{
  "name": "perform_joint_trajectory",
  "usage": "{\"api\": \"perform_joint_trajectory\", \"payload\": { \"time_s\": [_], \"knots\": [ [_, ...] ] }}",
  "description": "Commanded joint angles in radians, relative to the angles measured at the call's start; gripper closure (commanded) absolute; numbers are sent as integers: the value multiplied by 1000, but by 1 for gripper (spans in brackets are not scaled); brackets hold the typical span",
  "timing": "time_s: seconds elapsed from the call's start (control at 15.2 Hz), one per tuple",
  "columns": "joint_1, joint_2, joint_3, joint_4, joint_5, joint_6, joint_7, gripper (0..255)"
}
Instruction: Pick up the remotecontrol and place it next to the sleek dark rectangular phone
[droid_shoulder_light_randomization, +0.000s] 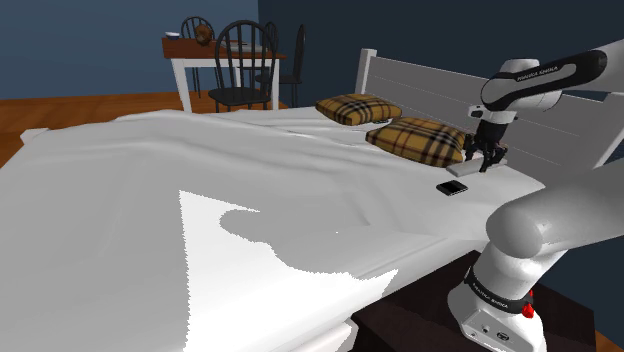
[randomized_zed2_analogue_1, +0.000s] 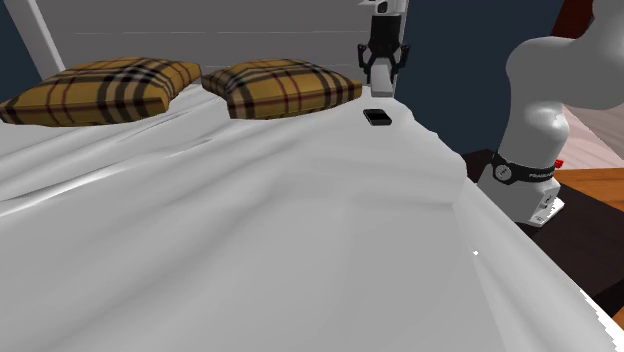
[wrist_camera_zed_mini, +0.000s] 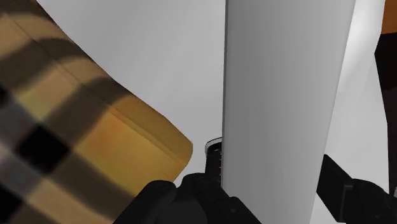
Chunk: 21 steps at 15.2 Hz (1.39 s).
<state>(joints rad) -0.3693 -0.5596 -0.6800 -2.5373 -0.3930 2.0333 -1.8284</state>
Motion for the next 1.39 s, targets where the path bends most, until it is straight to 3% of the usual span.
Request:
{"api": "perform_joint_trajectory", "payload": {
  "time_s": [0.0, 0.46, 1.32],
  "knots": [
    [-24, -3, -40, 15, -22, -8, -54, 255],
    [-55, 46, -191, 104, -55, -6, -233, 255],
    [-7, 162, -306, 7, -51, 205, -255, 255]
  ]
}}
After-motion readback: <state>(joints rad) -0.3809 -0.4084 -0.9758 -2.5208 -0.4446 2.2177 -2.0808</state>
